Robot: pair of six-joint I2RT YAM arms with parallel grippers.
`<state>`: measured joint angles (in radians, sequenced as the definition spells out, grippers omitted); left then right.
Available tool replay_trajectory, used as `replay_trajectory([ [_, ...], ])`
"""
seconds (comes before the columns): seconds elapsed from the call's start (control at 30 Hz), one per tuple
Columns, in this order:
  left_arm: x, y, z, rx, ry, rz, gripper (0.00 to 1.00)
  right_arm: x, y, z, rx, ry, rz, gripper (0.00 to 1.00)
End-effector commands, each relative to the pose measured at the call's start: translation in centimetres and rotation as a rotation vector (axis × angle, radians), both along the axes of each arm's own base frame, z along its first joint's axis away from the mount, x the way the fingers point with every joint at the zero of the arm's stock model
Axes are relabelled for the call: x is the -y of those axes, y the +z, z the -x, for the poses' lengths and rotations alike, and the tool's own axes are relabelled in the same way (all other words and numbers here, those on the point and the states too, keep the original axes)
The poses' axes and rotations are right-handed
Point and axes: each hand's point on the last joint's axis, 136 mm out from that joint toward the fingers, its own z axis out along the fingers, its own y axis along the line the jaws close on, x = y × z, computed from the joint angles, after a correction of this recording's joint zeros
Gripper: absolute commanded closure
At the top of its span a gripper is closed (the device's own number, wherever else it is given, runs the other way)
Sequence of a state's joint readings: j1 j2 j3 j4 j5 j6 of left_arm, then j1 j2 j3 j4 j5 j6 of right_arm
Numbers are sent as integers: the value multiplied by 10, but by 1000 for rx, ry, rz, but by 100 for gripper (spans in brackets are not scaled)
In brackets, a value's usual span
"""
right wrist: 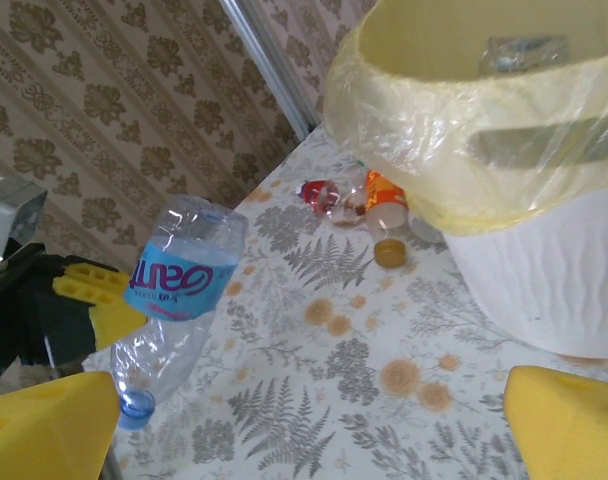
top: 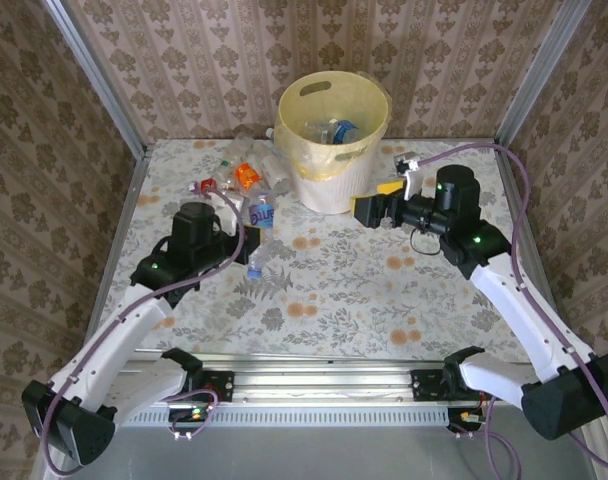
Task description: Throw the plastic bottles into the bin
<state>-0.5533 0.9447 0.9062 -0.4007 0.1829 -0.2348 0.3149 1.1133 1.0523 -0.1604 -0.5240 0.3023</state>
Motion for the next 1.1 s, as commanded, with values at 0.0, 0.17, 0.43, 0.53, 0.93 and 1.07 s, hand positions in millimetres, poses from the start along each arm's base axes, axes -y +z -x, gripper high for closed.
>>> replay_trajectory([
  [0.0, 20, 30, 0, 108, -47, 12, 91, -23, 14, 3, -21, 77, -72, 0],
  [0.17, 45, 40, 8, 159, -108, 9, 91, -41, 7, -7, -102, 90, -110, 0],
  [0.43, 73, 37, 15, 179, -170, -19, 92, -67, 4, -18, -184, 116, -189, 0],
  [0.53, 78, 37, 16, 183, -179, -12, 92, -75, -2, -20, -213, 117, -186, 0],
  [0.93, 92, 33, 21, 187, -213, -27, 92, -100, -35, -26, -333, 96, -119, 1],
  [1.07, 92, 33, 22, 191, -214, -25, 92, -106, -42, -25, -351, 90, -90, 3],
])
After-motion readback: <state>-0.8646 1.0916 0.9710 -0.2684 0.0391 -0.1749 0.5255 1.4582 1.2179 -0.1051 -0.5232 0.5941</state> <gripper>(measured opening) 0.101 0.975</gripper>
